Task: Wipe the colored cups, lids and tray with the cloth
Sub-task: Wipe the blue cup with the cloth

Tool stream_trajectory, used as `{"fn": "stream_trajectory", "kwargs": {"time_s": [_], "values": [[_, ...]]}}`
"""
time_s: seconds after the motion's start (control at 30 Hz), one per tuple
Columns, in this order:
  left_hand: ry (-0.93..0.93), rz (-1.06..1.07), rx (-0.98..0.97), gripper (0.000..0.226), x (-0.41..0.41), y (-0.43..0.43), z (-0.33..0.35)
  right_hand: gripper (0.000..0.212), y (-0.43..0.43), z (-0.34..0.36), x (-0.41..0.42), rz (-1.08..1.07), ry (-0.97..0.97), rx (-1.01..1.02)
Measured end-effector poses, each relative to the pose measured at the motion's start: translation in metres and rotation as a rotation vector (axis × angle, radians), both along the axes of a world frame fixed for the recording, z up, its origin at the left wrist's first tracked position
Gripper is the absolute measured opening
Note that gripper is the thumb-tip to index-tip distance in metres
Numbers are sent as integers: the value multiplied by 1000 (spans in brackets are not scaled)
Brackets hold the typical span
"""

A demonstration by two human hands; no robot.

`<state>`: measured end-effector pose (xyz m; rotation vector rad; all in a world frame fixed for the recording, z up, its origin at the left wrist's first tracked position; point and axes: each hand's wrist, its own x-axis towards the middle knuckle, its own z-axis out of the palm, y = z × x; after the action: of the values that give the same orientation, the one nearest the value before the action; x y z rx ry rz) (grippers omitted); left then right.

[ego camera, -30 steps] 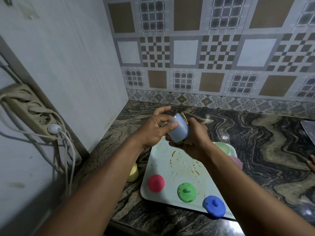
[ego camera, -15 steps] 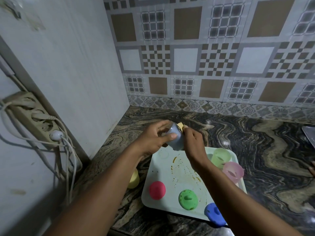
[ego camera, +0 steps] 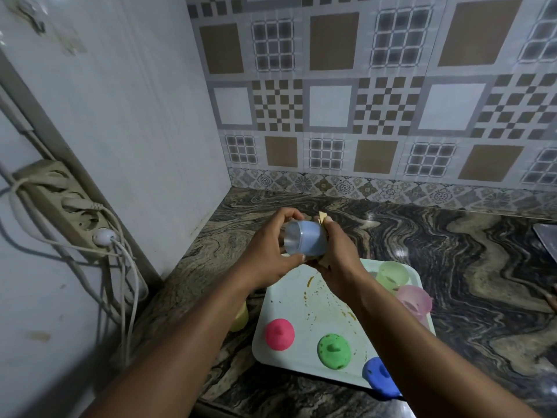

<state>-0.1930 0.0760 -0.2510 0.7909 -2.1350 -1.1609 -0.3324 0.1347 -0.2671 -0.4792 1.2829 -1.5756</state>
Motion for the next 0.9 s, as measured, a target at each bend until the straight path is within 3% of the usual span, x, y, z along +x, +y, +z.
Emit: {"fn": "stream_trajectory", "kwargs": {"time_s": [0.2,0.37,0.4,0.47,0.53,0.7,0.83,0.9], "values": [[-16,127,209,59,7,-4,-9,34,0,-5,2,-66,374,-137],[-182,138,-336,74,12,-1,-16,33,-4,-5,4,-30,568,-114],[-177,131,-322,76,13,-1,-18,33,-3,-4,4,-47,592,-119],[-83,120,-60,76,11,-1,-19,33,-2,-5,3,-85,641,-140],[-13,122,16,62,9,-1,-20,32,-2,-6,4,-94,690,-152],[-167,137,-514,70,9,0,-28,32,-5,-7,6,-56,623,-86],[-71,165,-186,75,11,-1,-29,33,-3,-7,5,-67,604,-88],[-68,171,-218,67,11,-2,-28,34,-4,-7,6,-52,586,-70]]}}
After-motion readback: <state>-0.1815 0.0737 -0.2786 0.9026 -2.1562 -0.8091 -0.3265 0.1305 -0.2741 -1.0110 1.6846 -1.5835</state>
